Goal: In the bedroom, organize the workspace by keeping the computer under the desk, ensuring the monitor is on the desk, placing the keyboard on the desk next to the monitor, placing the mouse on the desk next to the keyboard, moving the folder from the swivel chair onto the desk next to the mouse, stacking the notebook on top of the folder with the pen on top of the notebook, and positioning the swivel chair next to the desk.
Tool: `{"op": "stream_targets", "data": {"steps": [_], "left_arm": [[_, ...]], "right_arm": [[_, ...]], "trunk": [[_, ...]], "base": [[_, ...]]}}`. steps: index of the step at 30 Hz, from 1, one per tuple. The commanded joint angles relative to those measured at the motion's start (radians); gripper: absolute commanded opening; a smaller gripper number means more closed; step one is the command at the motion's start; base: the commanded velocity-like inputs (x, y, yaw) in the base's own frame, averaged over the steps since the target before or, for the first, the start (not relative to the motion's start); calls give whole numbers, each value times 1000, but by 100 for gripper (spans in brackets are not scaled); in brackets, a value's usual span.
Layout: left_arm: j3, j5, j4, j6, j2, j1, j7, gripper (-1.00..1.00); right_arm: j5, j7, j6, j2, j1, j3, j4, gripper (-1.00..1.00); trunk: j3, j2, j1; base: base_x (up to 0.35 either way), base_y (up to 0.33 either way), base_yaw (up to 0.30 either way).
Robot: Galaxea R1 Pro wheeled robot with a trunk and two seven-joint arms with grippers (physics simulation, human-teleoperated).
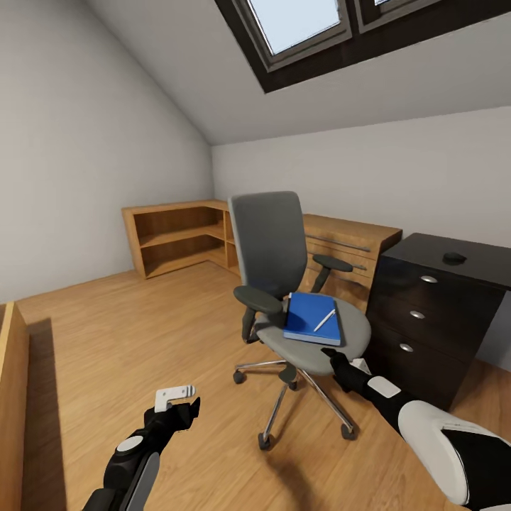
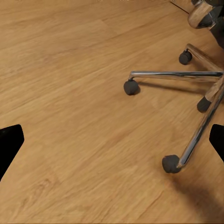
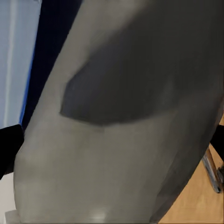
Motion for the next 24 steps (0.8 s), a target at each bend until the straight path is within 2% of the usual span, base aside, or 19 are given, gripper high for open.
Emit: {"op": "stream_targets", "data": {"steps": [1, 12, 24], "left_arm": [[-1, 11, -1, 4, 0, -1, 9, 100], [-1, 11, -1, 4, 0, -1, 9, 100], [-1, 11, -1, 4, 0, -1, 9, 100]], "right_arm": [[-6, 4, 7, 0, -1, -18, -2, 100], [17, 4, 6, 5, -1, -19, -3, 100], [19, 5, 6, 7, -1, -17, -3, 100]], "trunk": [[-1, 0, 0], [-1, 0, 0], [0, 0, 0]], "base": [[279, 0, 0], [288, 18, 0], [281, 187, 0]]}}
